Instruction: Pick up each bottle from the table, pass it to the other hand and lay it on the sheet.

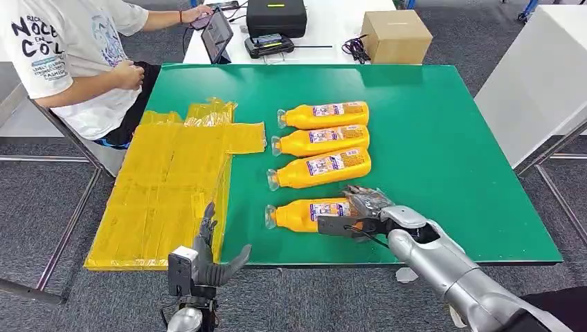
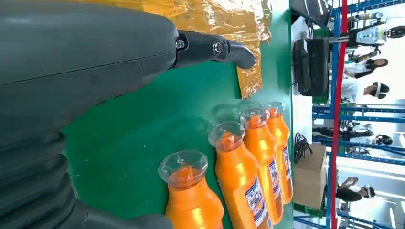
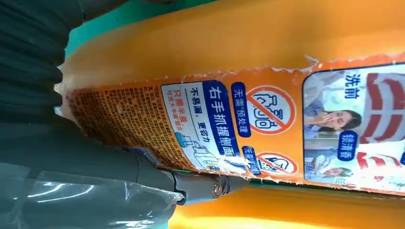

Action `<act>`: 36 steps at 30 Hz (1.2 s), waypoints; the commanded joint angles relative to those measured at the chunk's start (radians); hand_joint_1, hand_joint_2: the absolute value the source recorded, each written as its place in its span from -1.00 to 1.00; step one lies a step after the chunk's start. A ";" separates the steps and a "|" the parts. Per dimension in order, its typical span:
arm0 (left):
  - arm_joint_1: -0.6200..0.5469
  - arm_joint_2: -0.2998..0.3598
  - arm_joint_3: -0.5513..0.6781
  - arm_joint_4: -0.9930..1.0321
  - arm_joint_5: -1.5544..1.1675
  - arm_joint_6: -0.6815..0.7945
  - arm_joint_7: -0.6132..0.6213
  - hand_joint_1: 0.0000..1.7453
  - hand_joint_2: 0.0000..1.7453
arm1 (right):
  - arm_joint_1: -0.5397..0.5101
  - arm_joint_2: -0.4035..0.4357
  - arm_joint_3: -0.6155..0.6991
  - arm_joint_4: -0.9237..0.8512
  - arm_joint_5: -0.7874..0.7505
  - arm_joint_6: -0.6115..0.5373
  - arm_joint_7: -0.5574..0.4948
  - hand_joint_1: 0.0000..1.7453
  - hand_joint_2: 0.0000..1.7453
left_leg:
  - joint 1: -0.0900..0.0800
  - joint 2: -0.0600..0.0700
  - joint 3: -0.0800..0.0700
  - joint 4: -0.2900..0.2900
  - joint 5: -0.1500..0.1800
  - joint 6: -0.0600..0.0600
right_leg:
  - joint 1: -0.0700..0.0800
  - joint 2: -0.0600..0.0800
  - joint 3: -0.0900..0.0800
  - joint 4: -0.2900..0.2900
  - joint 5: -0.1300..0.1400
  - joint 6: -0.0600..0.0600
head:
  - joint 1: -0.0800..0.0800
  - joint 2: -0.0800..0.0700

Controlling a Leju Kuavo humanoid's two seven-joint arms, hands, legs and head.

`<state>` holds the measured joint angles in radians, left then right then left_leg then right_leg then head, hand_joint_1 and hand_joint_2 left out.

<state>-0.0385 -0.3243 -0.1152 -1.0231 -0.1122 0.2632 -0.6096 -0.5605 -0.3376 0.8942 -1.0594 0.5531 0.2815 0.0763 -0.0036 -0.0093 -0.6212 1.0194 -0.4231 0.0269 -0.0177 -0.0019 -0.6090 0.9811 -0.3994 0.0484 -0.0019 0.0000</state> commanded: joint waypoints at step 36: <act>-0.009 0.012 -0.038 0.012 -0.003 0.009 0.038 -1.00 1.00 | 0.055 0.143 -0.046 0.144 0.019 -0.161 -0.047 1.00 1.00 | 0.002 0.004 0.006 -0.001 -0.002 -0.002 | 0.002 0.001 0.005 -0.002 -0.001 -0.002 | 0.000 0.000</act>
<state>-0.0368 -0.3265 -0.1320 -1.0243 -0.1156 0.2728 -0.5783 -0.5136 -0.2441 0.8575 -1.0090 0.5730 0.1125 0.0355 -0.0030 -0.0057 -0.6193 1.0192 -0.4237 0.0269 -0.0172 -0.0001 -0.6085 0.9811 -0.3995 0.0482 -0.0019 0.0000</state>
